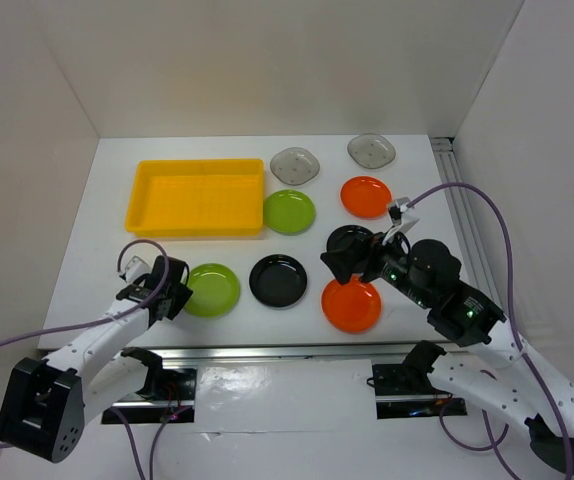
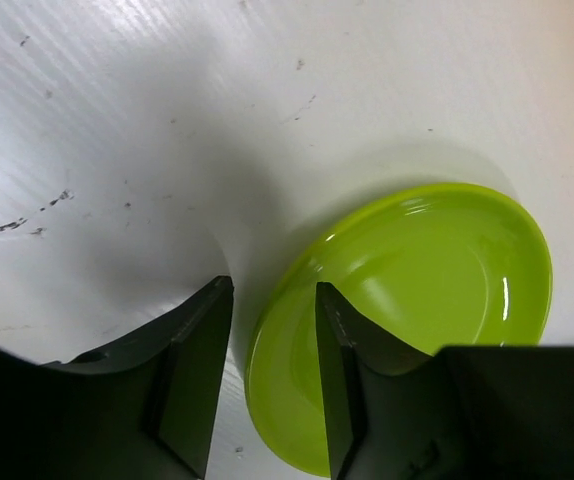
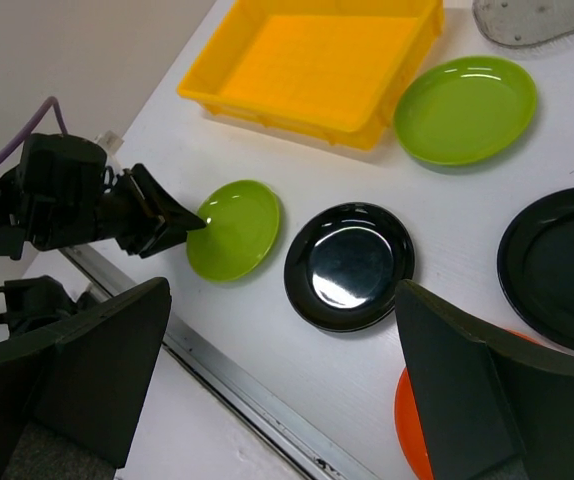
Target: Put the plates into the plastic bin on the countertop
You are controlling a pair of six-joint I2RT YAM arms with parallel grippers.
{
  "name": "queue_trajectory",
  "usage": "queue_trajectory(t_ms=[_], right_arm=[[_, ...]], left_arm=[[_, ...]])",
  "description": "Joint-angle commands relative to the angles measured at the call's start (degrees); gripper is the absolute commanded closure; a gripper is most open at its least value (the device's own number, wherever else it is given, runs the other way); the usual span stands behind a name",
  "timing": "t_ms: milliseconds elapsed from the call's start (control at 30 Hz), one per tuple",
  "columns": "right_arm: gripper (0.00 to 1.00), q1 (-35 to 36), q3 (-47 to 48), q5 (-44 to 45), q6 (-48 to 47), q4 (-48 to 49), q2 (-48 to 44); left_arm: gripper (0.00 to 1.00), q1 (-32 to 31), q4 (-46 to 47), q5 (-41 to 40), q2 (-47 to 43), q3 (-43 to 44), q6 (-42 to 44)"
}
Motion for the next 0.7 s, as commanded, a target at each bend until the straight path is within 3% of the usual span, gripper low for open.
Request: queue_trajectory(t_ms=[0, 133, 267, 400, 500, 533, 667], right_arm=[[0.0, 0.35, 0.54, 1.54, 0.43, 0.63, -0.98], [0.0, 0.35, 1.07, 2.07, 0.96, 0.1, -2.03], [0.0, 0.35, 1.07, 2.07, 0.96, 0.1, -2.57], [0.0, 0.35, 1.07, 2.07, 0.96, -0.43, -2.57], [0.0, 0.35, 1.07, 2.07, 0.96, -0.43, -3.09], [0.0, 0.35, 1.07, 2.07, 0.96, -0.43, -3.09], [0.0, 0.35, 1.6, 2.69, 0.96, -0.96, -3.09]], left_arm=[[0.49, 0.26, -3.66, -1.93, -1.34, -1.27, -2.32], [0.51, 0.26, -3.13, -1.93, 1.29, -0.58, -1.53], [0.63, 0.26, -3.13, -1.4, 5.42, 1.36, -0.82], [0.64, 0.26, -2.6, -1.4, 7.8, 1.98, -0.29], [0.81, 0.26, -2.6, -1.4, 7.8, 2.51, -0.29], [0.94, 0.26, -3.13, -1.4, 7.8, 2.51, -0.9], [0.96, 0.26, -3.65, -1.4, 6.67, 1.98, -1.52]])
